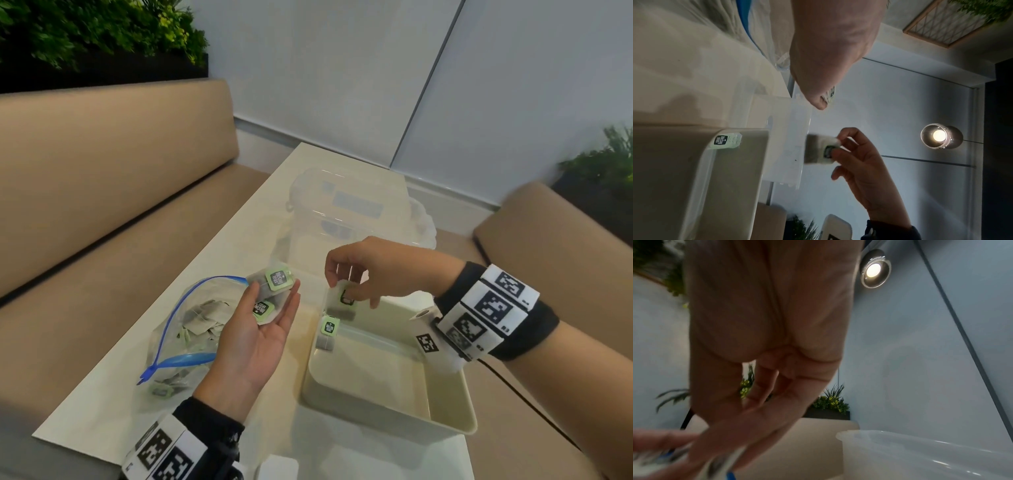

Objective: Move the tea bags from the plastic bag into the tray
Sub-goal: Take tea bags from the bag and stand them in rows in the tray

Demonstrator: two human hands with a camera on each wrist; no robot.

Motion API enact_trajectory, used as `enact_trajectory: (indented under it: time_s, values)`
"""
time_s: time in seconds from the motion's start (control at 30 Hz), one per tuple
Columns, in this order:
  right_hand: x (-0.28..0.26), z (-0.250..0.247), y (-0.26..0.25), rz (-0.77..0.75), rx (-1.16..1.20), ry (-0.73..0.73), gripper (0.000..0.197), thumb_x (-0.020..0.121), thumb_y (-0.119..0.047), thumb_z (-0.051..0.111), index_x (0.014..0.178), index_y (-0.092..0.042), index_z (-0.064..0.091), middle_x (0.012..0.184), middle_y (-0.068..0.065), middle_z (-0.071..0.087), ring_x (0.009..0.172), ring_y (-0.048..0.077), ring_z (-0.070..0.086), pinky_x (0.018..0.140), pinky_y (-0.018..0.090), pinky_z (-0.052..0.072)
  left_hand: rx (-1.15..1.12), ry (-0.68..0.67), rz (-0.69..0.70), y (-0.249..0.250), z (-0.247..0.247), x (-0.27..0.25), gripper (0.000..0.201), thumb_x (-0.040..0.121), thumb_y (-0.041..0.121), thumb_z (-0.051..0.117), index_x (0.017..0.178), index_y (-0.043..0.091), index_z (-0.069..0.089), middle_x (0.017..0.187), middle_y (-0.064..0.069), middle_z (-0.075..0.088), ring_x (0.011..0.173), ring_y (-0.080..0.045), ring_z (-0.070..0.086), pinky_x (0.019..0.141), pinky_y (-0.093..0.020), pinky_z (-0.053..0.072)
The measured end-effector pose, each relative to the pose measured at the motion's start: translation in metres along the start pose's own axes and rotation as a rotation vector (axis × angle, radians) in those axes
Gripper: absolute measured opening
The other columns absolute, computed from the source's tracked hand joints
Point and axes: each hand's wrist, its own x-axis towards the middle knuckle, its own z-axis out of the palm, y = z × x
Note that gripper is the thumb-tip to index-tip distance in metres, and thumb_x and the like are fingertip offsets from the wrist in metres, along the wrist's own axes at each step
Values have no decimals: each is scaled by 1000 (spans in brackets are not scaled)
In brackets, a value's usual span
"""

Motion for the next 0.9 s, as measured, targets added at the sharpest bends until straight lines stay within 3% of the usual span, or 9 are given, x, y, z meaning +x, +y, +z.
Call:
enact_trajectory:
  time_s: [0.07, 0.13, 0.23, 0.33, 0.43, 0.6, 0.7, 0.9]
  values:
    - [4, 8, 9, 48, -154, -25, 25, 84, -5, 58, 89, -28, 49, 81, -7, 61, 54, 9, 61, 54, 23, 52, -1, -2, 5, 0, 0, 1, 30, 97, 20, 50, 121, 3, 57, 115, -18, 67, 98, -34, 68, 81, -46, 55]
    - [10, 22, 19, 68, -258, -30, 26, 82, -2, 59, 86, -26, 49, 79, -7, 61, 59, 8, 56, 59, 22, 48, -5, -3, 8, 0, 0, 1, 28, 97, 19, 50, 119, 4, 58, 114, -17, 68, 98, -34, 68, 81, -46, 55]
    - [23, 45, 39, 128, -203, -96, 23, 77, 2, 58, 74, -20, 61, 73, -9, 60, 67, 8, 55, 62, 21, 45, -6, -6, 15, 2, 0, 1, 26, 96, 19, 50, 116, 3, 59, 113, -18, 68, 97, -34, 69, 80, -45, 56]
    - [35, 66, 57, 192, -121, -224, 20, 79, -1, 60, 82, -15, 74, 69, -16, 58, 66, 1, 50, 61, 13, 40, 0, 0, 20, 3, -1, 1, 26, 96, 19, 51, 116, 3, 59, 114, -17, 68, 97, -33, 69, 79, -44, 56]
    - [48, 83, 67, 172, -75, -330, 23, 83, -5, 59, 97, -14, 75, 91, -2, 69, 76, 5, 53, 68, 12, 40, 2, 9, 28, 5, -1, 3, 26, 97, 19, 50, 117, 4, 58, 116, -17, 67, 96, -33, 69, 78, -43, 56]
    - [61, 95, 80, 192, -103, -341, 35, 88, -3, 48, 110, -18, 71, 116, 3, 66, 101, 17, 59, 96, 32, 45, -7, 16, 32, 7, -3, 5, 27, 96, 19, 50, 118, 5, 58, 115, -18, 67, 95, -33, 69, 78, -44, 57]
    - [64, 94, 83, 193, -151, -339, 45, 86, 2, 42, 117, -18, 67, 123, 6, 63, 112, 25, 57, 100, 36, 43, 1, 18, 35, 8, -5, 7, 29, 96, 20, 50, 121, 5, 57, 115, -18, 67, 96, -34, 69, 79, -45, 56]
    - [62, 95, 83, 209, -160, -311, 47, 86, 2, 44, 124, -17, 62, 128, 7, 59, 116, 25, 54, 101, 31, 42, 28, 13, 19, 5, -5, 10, 30, 96, 19, 51, 120, 4, 58, 115, -18, 67, 100, -35, 68, 80, -47, 55]
